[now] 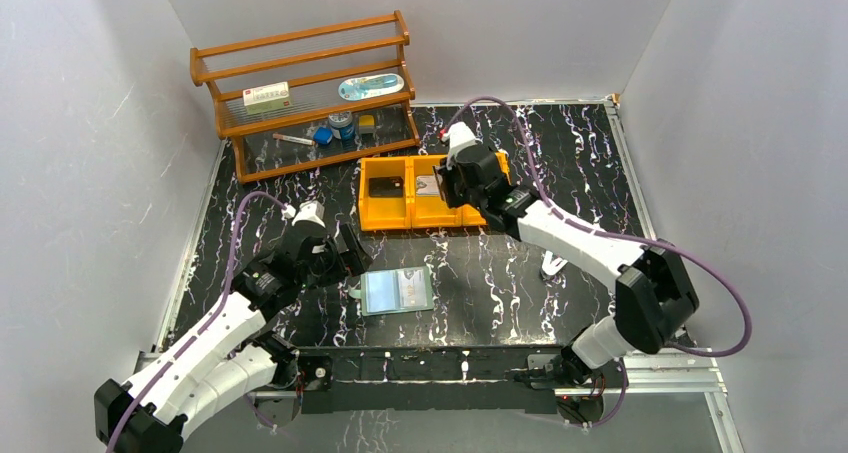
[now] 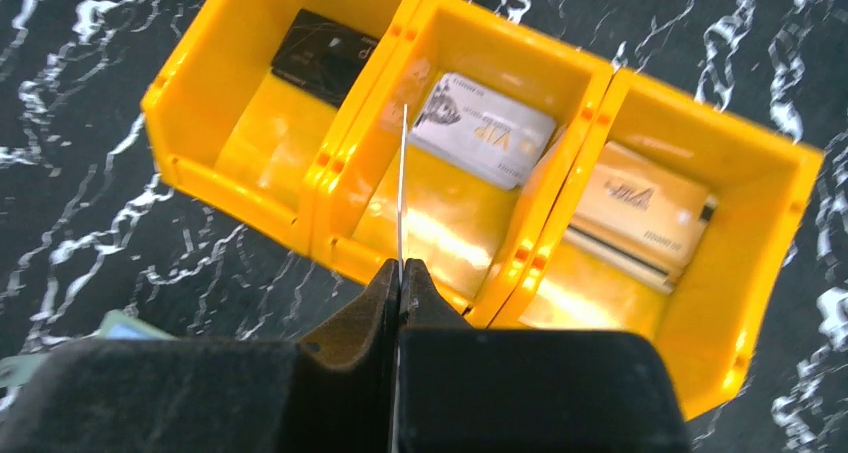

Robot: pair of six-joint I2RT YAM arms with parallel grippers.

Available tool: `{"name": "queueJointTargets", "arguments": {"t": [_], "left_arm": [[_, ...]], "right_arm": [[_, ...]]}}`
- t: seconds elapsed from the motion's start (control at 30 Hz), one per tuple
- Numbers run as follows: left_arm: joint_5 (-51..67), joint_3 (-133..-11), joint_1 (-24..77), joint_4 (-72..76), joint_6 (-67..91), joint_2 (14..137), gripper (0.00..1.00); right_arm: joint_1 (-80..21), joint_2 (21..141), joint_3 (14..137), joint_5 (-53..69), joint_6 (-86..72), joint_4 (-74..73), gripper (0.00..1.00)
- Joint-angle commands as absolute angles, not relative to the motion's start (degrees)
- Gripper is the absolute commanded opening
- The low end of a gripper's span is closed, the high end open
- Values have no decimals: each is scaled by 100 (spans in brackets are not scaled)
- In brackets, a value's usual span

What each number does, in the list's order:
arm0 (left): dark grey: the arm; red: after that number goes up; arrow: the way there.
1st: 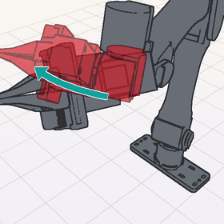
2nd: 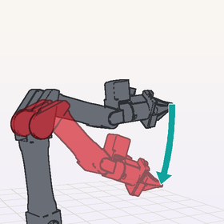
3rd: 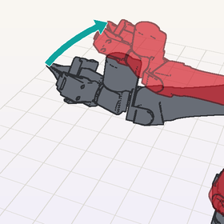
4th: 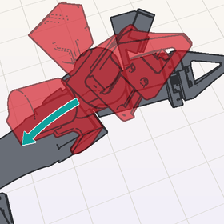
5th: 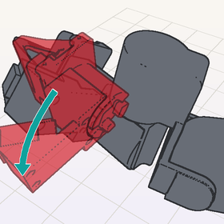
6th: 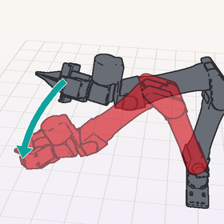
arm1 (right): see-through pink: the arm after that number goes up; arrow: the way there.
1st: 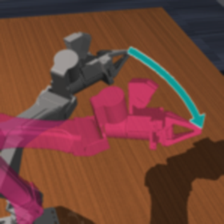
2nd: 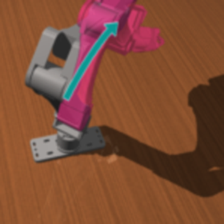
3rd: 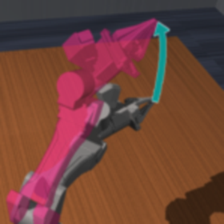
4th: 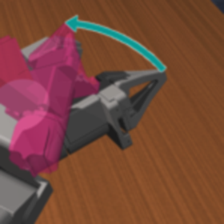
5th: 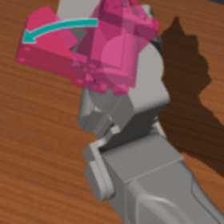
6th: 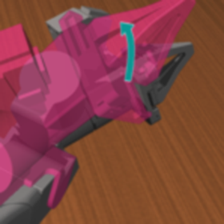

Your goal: Take the credit cards out of the card holder

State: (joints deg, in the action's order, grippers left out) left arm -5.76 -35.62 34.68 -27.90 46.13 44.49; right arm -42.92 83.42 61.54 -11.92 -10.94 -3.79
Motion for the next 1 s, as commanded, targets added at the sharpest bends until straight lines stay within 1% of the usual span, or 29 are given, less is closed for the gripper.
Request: {"name": "queueJointTargets", "arguments": {"t": [0.0, 0.17, 0.47, 0.77, 0.97], "left_arm": [[-851, -3629, 3472, -3053, 4654, 4374, 98], [-913, -3644, 3473, -3159, 4645, 4319, 98], [-737, -3547, 3472, -3018, 4879, 4267, 98], [-837, -3563, 3472, -3224, 4878, 4077, 98], [-850, -3570, 3476, -3303, 4906, 4056, 98]], "right_arm": [[-4250, 8733, 6638, -1247, 308, -263, 0], [-4246, 9116, 6922, -1226, 1421, -224, 0], [-4247, 9925, 7591, -1530, 2791, -396, 0], [-4178, 10830, 8158, -1502, 3855, -425, 0], [-4114, 11207, 8438, -1555, 4458, -402, 0]]}}
